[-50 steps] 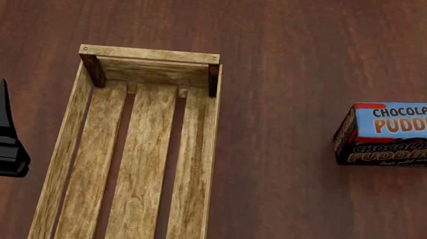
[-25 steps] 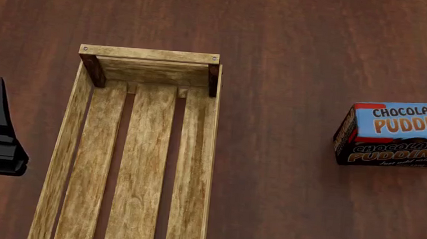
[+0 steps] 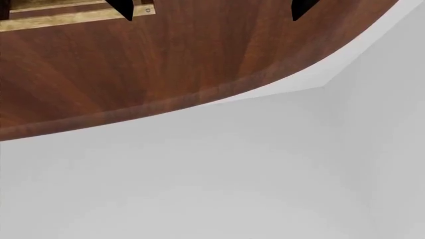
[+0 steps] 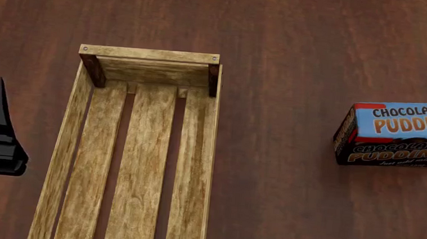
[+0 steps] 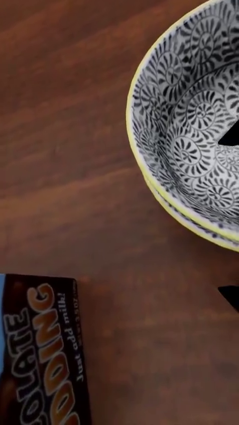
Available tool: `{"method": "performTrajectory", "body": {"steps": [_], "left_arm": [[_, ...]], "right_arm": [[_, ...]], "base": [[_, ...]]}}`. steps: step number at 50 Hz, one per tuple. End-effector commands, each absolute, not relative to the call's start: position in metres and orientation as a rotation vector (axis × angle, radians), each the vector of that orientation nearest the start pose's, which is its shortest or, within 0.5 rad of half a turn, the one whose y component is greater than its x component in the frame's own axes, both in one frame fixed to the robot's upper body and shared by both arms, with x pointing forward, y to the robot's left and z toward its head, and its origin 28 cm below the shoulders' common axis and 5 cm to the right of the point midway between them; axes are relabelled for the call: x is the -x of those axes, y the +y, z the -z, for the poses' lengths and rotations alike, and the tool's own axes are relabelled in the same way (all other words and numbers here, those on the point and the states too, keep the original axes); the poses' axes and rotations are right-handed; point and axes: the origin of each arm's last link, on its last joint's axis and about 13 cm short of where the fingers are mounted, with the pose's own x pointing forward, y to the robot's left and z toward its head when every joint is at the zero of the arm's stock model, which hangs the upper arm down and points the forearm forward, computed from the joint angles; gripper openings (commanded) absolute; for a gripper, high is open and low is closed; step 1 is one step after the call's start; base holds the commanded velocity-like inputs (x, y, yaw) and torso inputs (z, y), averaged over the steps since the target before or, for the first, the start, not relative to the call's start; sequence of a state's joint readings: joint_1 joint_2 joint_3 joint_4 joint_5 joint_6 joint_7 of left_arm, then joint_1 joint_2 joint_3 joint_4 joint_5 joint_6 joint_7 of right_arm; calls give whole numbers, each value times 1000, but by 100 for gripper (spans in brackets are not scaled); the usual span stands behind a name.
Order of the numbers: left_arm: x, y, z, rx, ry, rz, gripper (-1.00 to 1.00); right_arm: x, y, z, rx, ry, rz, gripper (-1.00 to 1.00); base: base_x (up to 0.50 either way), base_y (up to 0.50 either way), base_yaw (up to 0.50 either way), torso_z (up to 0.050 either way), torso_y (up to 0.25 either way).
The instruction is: Stack the left bowl on the right bowl and place them in the tray.
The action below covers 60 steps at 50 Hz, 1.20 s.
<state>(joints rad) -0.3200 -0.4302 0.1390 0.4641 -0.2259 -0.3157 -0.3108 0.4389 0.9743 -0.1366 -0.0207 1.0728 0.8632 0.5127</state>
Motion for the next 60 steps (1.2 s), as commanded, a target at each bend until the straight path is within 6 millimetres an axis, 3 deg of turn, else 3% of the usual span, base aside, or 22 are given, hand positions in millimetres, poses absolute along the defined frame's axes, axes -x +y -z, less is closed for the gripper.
{"method": "performTrajectory", "body": {"steps": [1, 60], "left_arm": [[-249, 250, -165, -177, -431, -89, 100], [-249, 250, -164, -180, -425, -86, 100]], "right_arm": [[-238, -277, -141, 95, 526, 363, 100], [-238, -276, -99, 65, 618, 351, 100]], "base": [[0, 0, 0, 0, 0], [0, 0, 0, 0, 0]]}}
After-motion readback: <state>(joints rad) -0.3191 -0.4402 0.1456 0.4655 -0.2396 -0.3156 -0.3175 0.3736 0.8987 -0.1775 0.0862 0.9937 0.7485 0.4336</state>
